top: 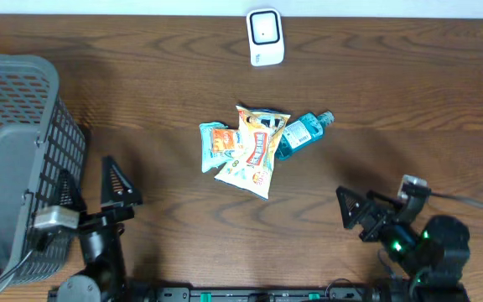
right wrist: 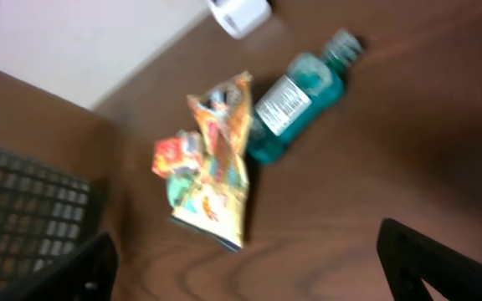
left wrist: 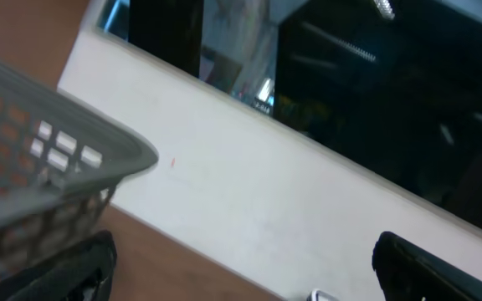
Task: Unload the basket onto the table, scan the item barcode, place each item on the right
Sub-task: 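Move the right gripper toward the yellow snack bag on the pile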
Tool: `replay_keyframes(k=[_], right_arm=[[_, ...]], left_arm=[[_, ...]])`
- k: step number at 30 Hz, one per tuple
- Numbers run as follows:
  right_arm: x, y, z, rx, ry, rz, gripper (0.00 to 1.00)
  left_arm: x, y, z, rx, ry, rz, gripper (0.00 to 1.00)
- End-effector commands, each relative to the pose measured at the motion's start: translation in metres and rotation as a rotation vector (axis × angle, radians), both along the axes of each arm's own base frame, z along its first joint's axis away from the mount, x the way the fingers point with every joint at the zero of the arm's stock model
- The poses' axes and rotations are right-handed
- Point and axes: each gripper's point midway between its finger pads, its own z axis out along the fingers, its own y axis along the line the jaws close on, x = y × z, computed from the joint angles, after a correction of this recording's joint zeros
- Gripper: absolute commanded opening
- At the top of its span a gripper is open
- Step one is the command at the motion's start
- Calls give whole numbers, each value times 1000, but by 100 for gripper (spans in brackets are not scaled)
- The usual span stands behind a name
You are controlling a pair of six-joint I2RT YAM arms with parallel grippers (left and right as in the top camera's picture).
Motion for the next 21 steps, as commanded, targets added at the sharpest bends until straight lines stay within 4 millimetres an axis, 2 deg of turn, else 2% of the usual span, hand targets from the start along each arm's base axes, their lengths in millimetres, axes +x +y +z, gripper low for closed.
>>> replay_keyframes(k=[1,3,4,6,11,13,17,21], right_arm=[[14,-2,-2,-63,66,21,93],[20,2,-2,-74,99,47,91],[26,11,1,-75,134,87,90],[32,25,6,-79,161,144,89],[42,72,16,-131,229,252,92],[41,95,11,-181,243,318,99],[37,140,-8,-273,216,477,99],[56,172,-23,-275,180,497,99]], left_arm=[[12,-6,-26,-31,15,-39,98],[18,-10,-41,-24,31,-57,98],[23,-12,-57,-20,59,-59,98],[27,-12,-72,-16,92,-59,98],[31,-13,-91,-11,131,-57,98],[32,-13,-94,-10,140,-57,98],[33,-13,-100,-7,163,-58,98],[34,-13,-115,0,225,-56,98]])
